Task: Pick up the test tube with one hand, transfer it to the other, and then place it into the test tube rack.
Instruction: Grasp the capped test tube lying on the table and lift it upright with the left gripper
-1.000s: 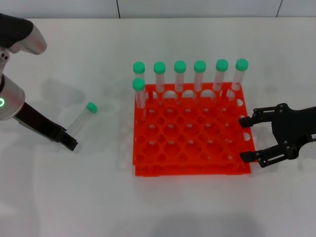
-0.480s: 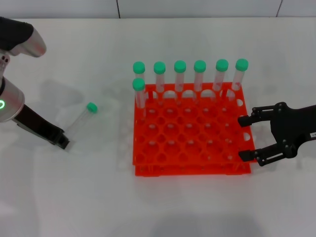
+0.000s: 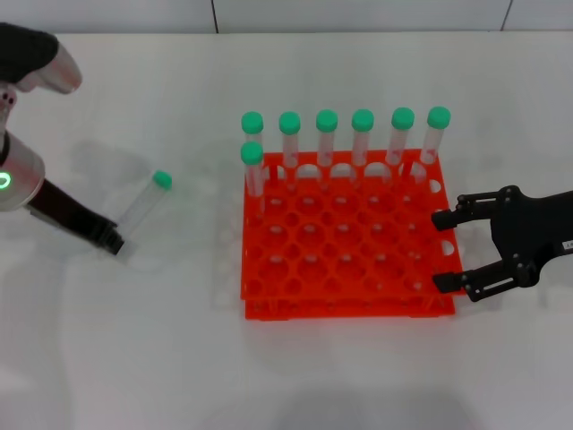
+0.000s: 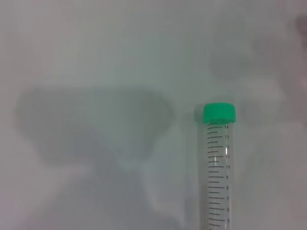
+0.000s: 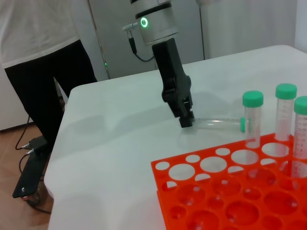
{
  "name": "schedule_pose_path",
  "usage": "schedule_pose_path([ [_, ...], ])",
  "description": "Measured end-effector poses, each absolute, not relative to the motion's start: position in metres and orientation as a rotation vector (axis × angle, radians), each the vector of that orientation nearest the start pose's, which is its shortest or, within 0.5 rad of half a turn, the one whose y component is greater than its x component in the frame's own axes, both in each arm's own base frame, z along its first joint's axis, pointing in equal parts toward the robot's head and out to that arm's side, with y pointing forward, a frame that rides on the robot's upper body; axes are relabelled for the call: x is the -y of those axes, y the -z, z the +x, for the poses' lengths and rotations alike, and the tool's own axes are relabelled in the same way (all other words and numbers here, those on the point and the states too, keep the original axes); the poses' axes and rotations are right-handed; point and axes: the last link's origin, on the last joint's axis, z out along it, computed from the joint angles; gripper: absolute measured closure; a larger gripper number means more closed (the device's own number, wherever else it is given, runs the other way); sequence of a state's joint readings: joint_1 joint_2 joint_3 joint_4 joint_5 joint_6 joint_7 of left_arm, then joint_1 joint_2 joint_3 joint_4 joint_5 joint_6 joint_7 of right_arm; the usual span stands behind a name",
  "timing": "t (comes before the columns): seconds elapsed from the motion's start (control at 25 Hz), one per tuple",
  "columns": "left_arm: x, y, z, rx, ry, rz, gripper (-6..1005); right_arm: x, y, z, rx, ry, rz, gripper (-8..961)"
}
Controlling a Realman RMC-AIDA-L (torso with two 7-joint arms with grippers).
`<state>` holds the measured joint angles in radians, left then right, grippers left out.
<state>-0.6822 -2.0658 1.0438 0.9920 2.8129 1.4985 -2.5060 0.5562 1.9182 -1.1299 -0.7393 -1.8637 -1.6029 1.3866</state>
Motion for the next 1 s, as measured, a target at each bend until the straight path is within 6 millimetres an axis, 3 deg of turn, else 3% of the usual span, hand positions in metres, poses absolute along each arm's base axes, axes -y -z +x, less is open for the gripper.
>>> schedule_pose_path([
  [0.32, -0.384, -0.037, -0.241, 1.146, -0.303, -2.359, 810, -0.335, -0.02, 0.244, -0.262, -0.394, -3.044, 98],
  [0.6, -0.389, -0.04, -0.223, 0.869, -0.019, -2.376, 807, -0.334, -0.024, 0.248, -0.279, -0.412, -3.021, 98],
  [0.76, -0.389, -0.032, -0.212, 0.671, 0.127, -2.36, 806, -0.332, -0.024, 0.25, -0.285, -0.413, -3.018, 98],
  [1.0, -0.384, -0.027, -0.191, 0.516, 0.34, -2.393, 804, -0.331, -0.023, 0.249, -0.286, -0.424, -3.021, 98],
])
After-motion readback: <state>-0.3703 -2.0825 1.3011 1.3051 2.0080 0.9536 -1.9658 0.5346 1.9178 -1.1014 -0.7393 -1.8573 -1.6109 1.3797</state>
